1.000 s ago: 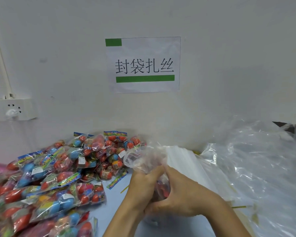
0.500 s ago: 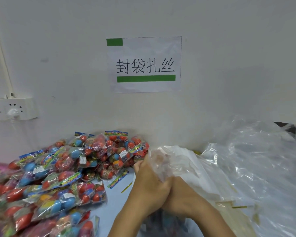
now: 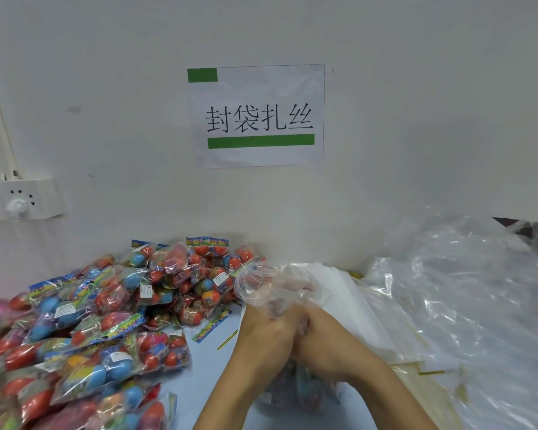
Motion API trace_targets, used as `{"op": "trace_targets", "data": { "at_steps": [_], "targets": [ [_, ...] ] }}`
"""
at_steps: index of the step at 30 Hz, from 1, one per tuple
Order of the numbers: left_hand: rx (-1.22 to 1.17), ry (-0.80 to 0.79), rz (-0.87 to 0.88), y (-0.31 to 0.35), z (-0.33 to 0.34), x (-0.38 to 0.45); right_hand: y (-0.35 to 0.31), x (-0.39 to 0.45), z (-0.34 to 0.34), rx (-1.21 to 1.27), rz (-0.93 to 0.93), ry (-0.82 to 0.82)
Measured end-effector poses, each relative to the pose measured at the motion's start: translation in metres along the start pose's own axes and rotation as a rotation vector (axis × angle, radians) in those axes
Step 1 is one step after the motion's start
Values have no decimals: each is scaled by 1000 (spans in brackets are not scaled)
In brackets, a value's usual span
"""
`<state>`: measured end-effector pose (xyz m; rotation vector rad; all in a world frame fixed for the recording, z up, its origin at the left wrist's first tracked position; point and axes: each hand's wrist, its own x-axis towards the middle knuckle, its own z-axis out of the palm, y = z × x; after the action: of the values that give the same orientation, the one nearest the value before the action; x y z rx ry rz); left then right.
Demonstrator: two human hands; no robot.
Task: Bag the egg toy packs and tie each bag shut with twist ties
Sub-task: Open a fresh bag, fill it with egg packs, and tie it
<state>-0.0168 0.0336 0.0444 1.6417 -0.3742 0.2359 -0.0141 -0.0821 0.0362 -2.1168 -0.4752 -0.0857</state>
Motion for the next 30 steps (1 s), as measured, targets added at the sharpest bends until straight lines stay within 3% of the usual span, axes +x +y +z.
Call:
{"op": "trace_targets", "data": {
  "at_steps": [6, 12, 15, 19, 23, 27, 30],
  "targets": [
    [66, 29, 89, 2, 3, -2, -10, -1, 5, -359, 21, 16],
    [90, 3, 157, -4, 4, 2, -3, 2, 5, -475, 263, -36],
    [92, -7, 178, -9, 2, 5, 5, 4, -1, -187, 275, 133],
    [131, -97, 83, -14, -2, 9, 0, -1, -19, 126, 354, 445],
    [130, 55, -8, -15, -3, 11, 1, -4, -34, 524, 476, 624],
    [-248, -17, -295, -18, 7, 8, -6, -4, -35, 738, 443, 683],
    [-541, -121, -304, -26, 20, 7, -13, -1, -26, 878, 411, 651]
  ]
}}
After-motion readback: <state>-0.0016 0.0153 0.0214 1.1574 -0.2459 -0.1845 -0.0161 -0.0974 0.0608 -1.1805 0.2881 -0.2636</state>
